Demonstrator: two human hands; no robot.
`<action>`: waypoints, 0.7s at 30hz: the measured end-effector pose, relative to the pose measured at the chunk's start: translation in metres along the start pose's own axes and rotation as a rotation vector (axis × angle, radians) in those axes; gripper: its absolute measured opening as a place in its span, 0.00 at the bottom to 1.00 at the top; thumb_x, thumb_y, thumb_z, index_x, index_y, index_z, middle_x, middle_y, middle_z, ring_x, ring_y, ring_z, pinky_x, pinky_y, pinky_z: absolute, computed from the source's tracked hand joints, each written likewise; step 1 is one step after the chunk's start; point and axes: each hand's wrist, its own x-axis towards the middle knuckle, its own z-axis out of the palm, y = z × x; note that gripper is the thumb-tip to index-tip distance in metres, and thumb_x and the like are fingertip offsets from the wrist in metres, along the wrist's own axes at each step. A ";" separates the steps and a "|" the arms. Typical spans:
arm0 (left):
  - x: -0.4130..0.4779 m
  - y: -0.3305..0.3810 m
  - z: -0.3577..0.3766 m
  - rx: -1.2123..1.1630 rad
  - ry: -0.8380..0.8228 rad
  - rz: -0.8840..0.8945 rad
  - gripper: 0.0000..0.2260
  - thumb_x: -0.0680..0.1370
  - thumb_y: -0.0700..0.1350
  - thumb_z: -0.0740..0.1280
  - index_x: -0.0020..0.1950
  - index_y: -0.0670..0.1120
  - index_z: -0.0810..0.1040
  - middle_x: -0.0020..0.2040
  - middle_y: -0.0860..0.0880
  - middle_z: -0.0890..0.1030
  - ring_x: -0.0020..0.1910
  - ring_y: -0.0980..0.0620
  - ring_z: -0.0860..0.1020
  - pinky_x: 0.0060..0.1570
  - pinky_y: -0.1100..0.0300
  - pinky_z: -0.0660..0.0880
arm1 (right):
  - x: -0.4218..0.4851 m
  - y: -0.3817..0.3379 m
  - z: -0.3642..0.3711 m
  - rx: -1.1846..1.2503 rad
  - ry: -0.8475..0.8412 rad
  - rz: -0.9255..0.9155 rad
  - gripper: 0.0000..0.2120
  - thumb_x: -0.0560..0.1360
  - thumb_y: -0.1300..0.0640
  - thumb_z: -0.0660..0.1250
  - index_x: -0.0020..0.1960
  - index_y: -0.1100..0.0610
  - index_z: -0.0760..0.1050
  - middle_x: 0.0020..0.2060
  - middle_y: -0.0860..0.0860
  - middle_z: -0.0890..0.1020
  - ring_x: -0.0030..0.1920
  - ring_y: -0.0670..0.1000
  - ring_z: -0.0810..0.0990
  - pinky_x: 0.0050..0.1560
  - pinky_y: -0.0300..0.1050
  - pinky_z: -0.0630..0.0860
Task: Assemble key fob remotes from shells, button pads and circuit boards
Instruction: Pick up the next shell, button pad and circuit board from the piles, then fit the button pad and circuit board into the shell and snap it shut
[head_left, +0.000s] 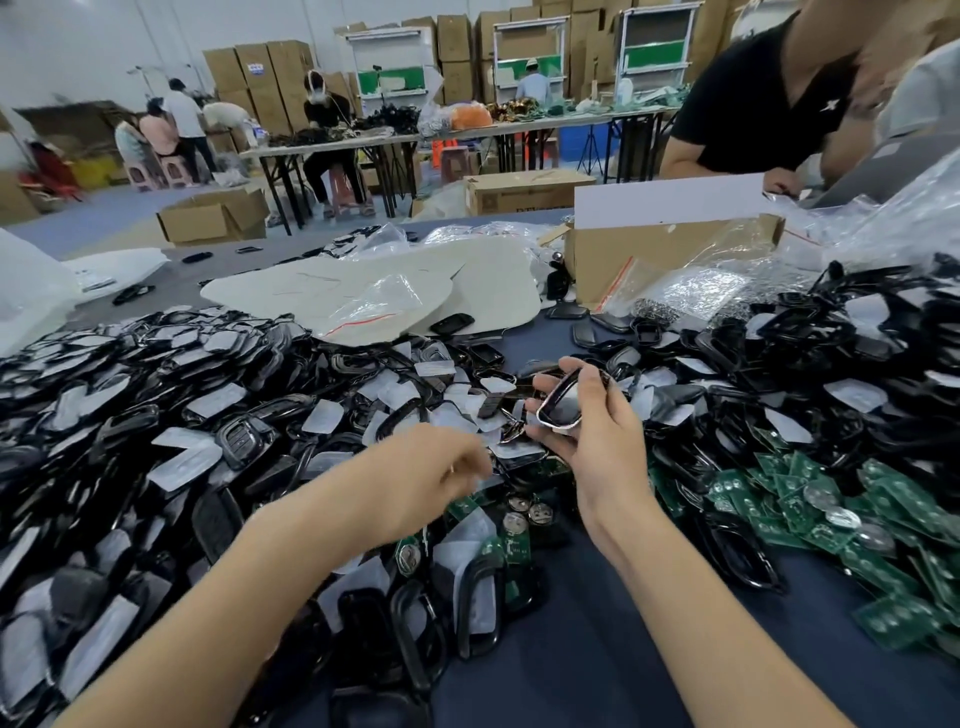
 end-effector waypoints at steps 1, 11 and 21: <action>-0.004 -0.001 0.003 0.133 -0.065 0.018 0.11 0.83 0.46 0.62 0.64 0.57 0.76 0.56 0.57 0.76 0.56 0.56 0.69 0.61 0.56 0.71 | 0.001 -0.001 -0.001 0.037 0.014 0.033 0.13 0.85 0.49 0.56 0.55 0.52 0.78 0.44 0.49 0.87 0.41 0.50 0.84 0.40 0.43 0.83; -0.011 -0.005 0.017 0.411 0.116 0.196 0.05 0.82 0.49 0.63 0.57 0.54 0.70 0.51 0.59 0.71 0.50 0.56 0.62 0.50 0.62 0.60 | 0.001 -0.005 -0.006 0.142 -0.044 0.151 0.11 0.80 0.48 0.65 0.52 0.49 0.86 0.58 0.58 0.80 0.50 0.57 0.84 0.41 0.41 0.82; 0.009 0.014 0.024 -0.828 0.632 -0.019 0.10 0.82 0.46 0.64 0.60 0.58 0.78 0.39 0.60 0.79 0.36 0.60 0.74 0.39 0.63 0.74 | 0.000 -0.004 -0.003 0.127 -0.122 0.218 0.07 0.80 0.56 0.67 0.54 0.53 0.84 0.47 0.53 0.87 0.44 0.50 0.86 0.40 0.40 0.82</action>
